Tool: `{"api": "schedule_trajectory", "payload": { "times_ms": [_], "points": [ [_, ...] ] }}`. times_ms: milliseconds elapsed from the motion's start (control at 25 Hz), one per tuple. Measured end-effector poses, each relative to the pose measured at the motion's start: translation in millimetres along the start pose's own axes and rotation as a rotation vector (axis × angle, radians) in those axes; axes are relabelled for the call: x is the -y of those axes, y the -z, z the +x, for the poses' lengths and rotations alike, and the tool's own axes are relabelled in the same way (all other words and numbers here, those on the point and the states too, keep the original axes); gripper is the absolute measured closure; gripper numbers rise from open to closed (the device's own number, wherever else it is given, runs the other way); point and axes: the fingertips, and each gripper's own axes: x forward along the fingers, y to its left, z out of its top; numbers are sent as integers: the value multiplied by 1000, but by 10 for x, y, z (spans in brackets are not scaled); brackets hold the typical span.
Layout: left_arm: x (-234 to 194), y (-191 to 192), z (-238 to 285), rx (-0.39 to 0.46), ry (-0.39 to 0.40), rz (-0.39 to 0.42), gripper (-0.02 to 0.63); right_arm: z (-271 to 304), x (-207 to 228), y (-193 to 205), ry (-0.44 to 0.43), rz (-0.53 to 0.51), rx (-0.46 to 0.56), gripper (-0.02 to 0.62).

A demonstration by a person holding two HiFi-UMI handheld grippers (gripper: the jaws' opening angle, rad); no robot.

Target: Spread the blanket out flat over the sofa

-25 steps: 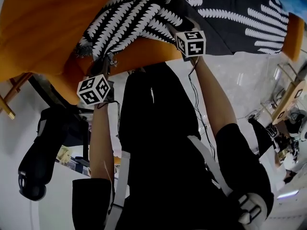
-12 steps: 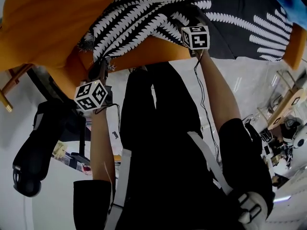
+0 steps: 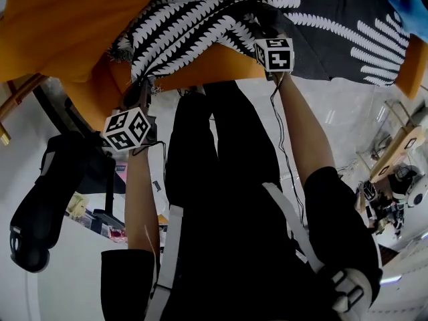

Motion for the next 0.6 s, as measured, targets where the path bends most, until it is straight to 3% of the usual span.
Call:
{"api": "schedule_trajectory", "payload": {
  "times_ms": [400, 600],
  "points": [
    [-45, 122, -336, -3, 3, 26, 553, -402, -234, 47, 15, 22, 58, 560],
    [92, -37, -253, -5, 29, 57, 552, -463, -44, -30, 35, 39, 74, 560]
  ]
}}
